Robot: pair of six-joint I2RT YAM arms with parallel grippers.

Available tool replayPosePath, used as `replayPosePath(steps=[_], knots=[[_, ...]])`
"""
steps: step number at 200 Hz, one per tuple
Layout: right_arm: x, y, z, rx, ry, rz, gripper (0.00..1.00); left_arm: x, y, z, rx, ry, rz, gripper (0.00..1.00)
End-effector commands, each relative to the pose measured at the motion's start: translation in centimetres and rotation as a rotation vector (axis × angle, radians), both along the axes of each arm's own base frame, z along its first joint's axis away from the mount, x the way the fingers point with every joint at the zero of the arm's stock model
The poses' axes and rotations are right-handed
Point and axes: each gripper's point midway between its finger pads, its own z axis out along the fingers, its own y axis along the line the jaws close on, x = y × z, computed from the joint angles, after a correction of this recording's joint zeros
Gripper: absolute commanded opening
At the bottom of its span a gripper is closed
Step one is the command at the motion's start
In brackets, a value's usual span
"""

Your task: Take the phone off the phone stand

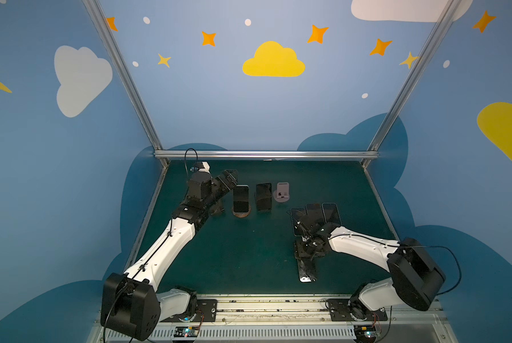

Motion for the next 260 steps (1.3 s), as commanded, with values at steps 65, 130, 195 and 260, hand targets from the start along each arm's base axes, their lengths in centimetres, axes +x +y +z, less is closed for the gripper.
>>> replayPosePath(steps=[65, 130, 195, 260], knots=[[-1.2, -2.4, -2.7, -0.138, 0.085, -0.067, 0.61, -0.2, 0.2, 1.2, -0.005, -0.028, -0.003, 1.0], [-1.3, -3.0, -3.4, -0.185, 0.111, -0.081, 0.68, -0.1, 0.3, 0.8, -0.005, -0.019, 0.003, 1.0], [-2.1, -2.9, -3.9, -0.175, 0.133, -0.091, 0.71, 0.0, 0.2, 0.5, -0.011, -0.007, -0.005, 1.0], [-2.7, -2.3, -3.8, -0.149, 0.144, -0.1, 0.74, 0.1, 0.2, 0.2, -0.005, 0.001, 0.001, 1.0]])
